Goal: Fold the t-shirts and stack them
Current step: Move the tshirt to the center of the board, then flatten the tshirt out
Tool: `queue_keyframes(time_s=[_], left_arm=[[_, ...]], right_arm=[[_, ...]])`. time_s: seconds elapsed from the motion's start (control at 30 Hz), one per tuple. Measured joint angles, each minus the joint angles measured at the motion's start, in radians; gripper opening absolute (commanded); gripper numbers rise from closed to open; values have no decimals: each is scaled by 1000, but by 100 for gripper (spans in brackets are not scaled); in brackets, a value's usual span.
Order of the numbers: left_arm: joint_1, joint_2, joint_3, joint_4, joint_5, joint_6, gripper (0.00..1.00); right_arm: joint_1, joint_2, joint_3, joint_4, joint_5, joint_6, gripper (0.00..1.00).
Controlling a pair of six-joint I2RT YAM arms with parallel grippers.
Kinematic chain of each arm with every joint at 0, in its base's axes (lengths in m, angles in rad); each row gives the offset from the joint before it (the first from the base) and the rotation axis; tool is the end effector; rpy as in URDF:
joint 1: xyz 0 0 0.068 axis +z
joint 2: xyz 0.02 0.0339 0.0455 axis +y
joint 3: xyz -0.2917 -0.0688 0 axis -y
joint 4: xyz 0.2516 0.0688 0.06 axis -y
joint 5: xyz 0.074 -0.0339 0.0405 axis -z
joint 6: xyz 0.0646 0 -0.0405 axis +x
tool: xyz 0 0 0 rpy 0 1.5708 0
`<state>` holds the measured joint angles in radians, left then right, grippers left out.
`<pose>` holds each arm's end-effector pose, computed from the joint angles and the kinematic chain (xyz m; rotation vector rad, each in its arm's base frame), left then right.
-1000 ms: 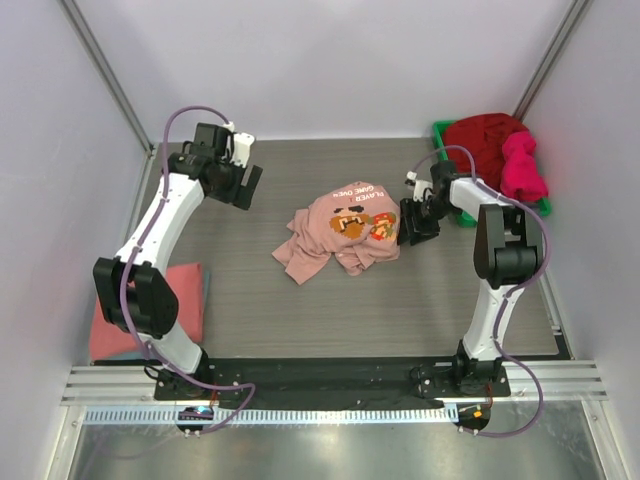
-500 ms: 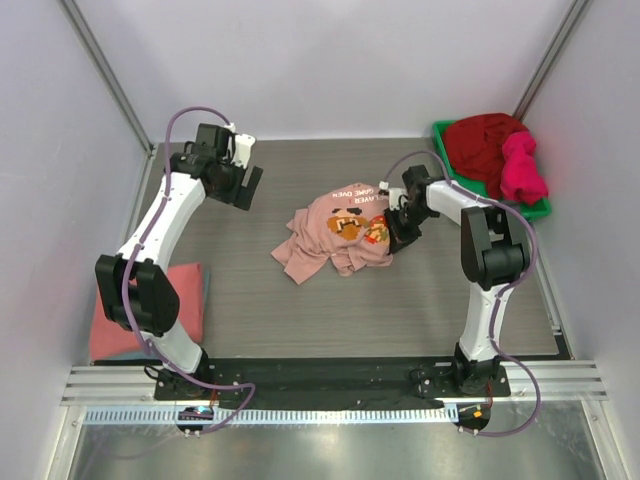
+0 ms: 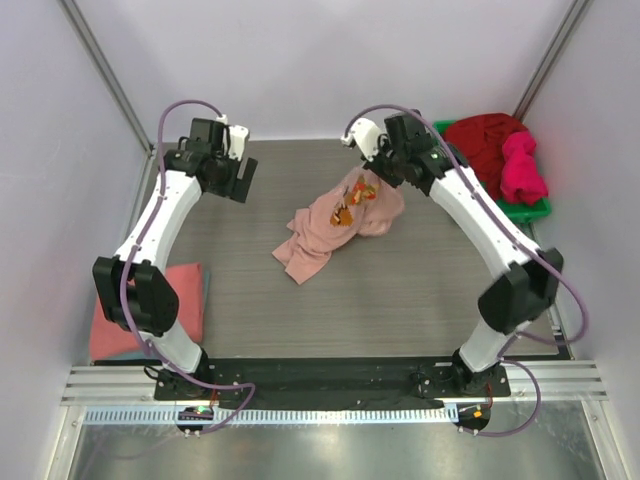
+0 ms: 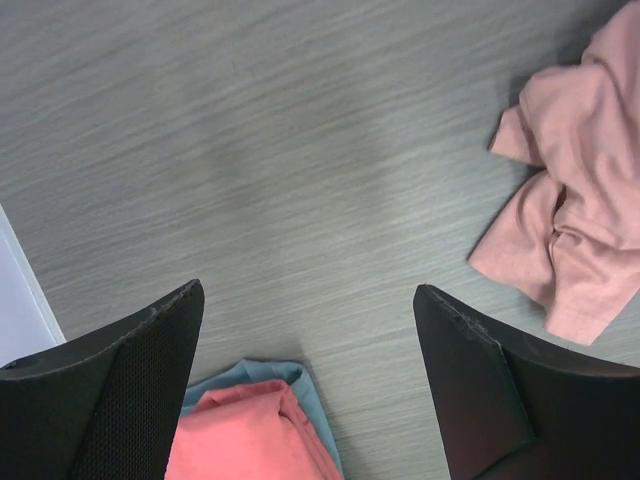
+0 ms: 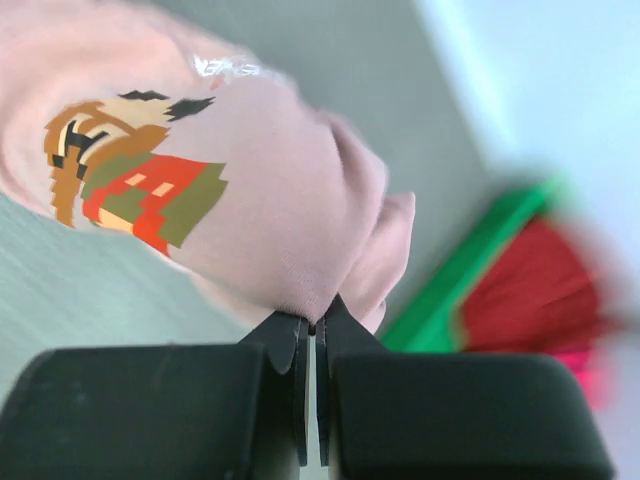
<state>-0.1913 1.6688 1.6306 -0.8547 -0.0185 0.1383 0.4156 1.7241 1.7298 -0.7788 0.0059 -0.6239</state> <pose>0.3823 -0.0728 0.3462 0.3962 2.4314 -0.0002 0.3798 0.1672 0.3664 -1.1629 2.0381 -0.1097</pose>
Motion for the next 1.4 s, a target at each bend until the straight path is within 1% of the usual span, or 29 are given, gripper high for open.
queue_keyframes(time_s=[0.1, 0.17, 0.27, 0.3, 0.4, 0.47, 0.57, 0.63, 0.7, 0.77, 0.83, 0.93, 1.07, 1.17, 1.3, 1.4], left_arm=[[8, -7, 21, 9, 18, -8, 86], [10, -19, 23, 14, 27, -12, 86], [11, -44, 23, 15, 37, -26, 86], [10, -54, 23, 19, 39, -29, 87], [10, -74, 23, 29, 46, -31, 88], [11, -78, 23, 35, 47, -32, 88], [11, -76, 23, 36, 50, -32, 88], [11, -71, 24, 35, 55, -34, 88], [11, -57, 38, 31, 63, -35, 88], [11, -32, 61, 29, 73, -36, 88], [11, -8, 83, 25, 82, -38, 88], [11, 28, 116, 12, 95, -42, 88], [11, 66, 161, -10, 117, -43, 88], [11, 93, 190, -21, 137, -45, 89], [11, 134, 211, -27, 184, -51, 89], [9, 218, 272, -41, 269, -53, 88]], right_arm=[[120, -143, -5, 29, 58, -156, 1], [203, -242, -61, 50, 80, -272, 1], [297, -365, -174, 45, 106, -384, 1], [324, -404, -216, 38, 120, -417, 10], [345, -493, -352, 30, 173, -461, 44], [341, -568, -521, 20, 220, -489, 55], [324, -592, -611, -40, 220, -452, 59], [275, -580, -609, -89, 168, -341, 59], [181, -542, -545, -114, 105, -222, 58], [60, -468, -449, -110, 14, -82, 52], [-31, -397, -390, -91, -59, 23, 51], [-123, -279, -382, -84, -179, 122, 52], [-163, -124, -388, -114, -296, 151, 58], [-185, -38, -388, -158, -372, 145, 59], [-202, 29, -373, -193, -418, 128, 59], [-209, 68, -347, -198, -427, 117, 60]])
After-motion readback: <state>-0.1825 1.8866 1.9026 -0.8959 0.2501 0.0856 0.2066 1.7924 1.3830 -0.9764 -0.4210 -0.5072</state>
